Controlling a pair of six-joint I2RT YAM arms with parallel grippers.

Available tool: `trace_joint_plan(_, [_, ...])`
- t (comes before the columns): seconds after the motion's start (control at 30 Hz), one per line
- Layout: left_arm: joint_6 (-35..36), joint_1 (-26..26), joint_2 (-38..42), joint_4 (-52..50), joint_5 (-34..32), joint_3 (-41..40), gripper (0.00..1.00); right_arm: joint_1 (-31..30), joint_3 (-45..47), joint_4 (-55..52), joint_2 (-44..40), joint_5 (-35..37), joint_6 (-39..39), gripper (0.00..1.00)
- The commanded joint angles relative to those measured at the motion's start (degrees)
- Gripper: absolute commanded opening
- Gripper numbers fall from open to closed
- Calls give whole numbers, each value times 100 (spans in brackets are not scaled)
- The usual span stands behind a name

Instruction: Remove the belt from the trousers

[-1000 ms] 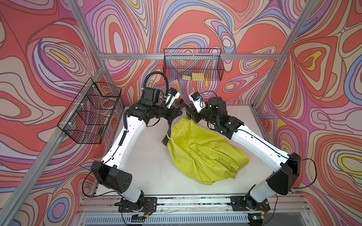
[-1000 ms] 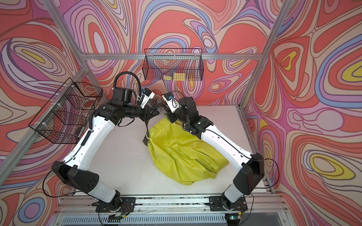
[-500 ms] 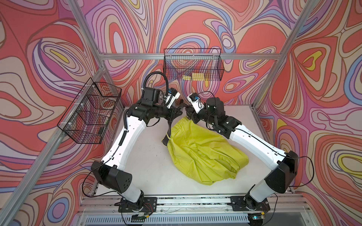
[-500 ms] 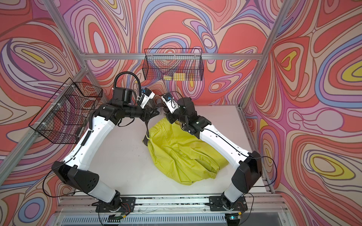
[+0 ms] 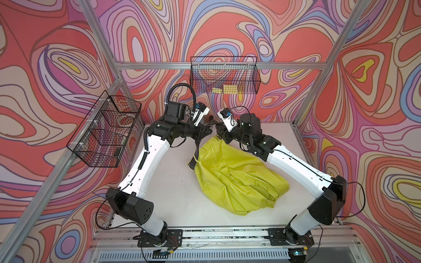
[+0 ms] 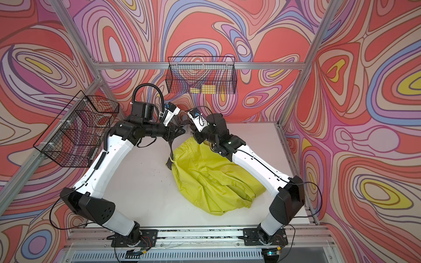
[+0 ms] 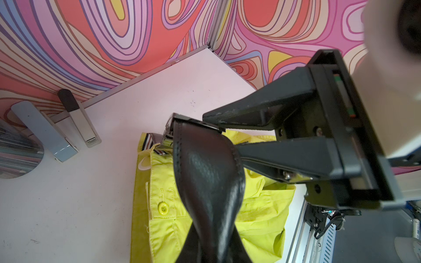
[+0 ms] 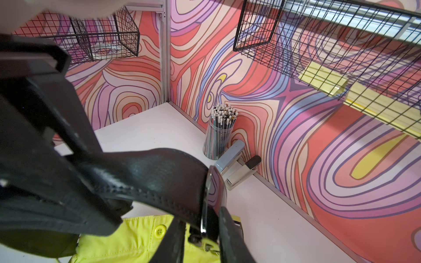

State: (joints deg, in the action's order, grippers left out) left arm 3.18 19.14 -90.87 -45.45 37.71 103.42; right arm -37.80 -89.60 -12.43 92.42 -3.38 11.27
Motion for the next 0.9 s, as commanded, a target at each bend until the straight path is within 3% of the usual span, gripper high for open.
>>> trace_joint_plan(0.0, [-81,33,17,-104,324,48,0,10,-61,27,-101,1,-37,22])
trace_joint_plan(0.13, [-81,33,17,-107,315,29,0,10,-75,-2,-84,-1,-50,20])
trace_joint_plan(0.43, [-91,36,4,-126,344,5,0,9,-114,-6,-96,-40,-63,30])
trace_joint_plan(0.87, [-91,29,-18,-139,359,0,0,10,-153,10,-107,-34,-37,26])
